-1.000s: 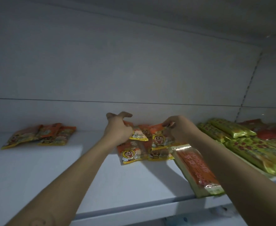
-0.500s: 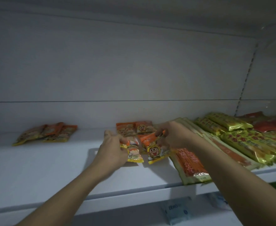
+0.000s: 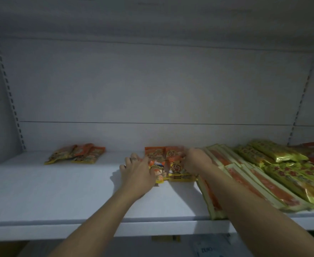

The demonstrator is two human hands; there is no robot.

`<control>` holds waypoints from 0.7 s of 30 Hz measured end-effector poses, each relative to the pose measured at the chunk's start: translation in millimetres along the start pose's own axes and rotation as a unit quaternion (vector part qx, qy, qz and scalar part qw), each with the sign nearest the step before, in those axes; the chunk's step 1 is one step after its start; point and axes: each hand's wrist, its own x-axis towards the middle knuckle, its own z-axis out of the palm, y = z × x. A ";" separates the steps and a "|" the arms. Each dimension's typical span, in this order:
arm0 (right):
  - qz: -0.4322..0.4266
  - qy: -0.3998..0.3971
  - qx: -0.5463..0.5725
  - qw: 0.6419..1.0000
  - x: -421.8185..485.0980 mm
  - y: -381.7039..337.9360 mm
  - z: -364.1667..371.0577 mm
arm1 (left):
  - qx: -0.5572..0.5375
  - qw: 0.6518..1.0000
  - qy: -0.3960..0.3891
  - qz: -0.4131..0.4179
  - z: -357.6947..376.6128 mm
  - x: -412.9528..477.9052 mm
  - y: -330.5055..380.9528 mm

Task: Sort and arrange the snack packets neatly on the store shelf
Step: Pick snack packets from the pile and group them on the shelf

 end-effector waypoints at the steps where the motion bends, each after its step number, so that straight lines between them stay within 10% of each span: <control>1: -0.012 0.024 -0.046 0.999 -0.3 -0.5 0.6 | 0.016 1.000 0.002 0.019 1.0 0.5 -2.8; 8: -0.139 -0.080 -0.132 0.978 0.6 -1.4 -3.3 | 0.040 0.977 -0.156 0.142 -1.7 14.7 -14.5; 21: -0.187 -0.114 -0.111 0.969 13.8 5.2 -6.4 | 0.055 0.989 -0.124 0.062 19.5 24.5 14.3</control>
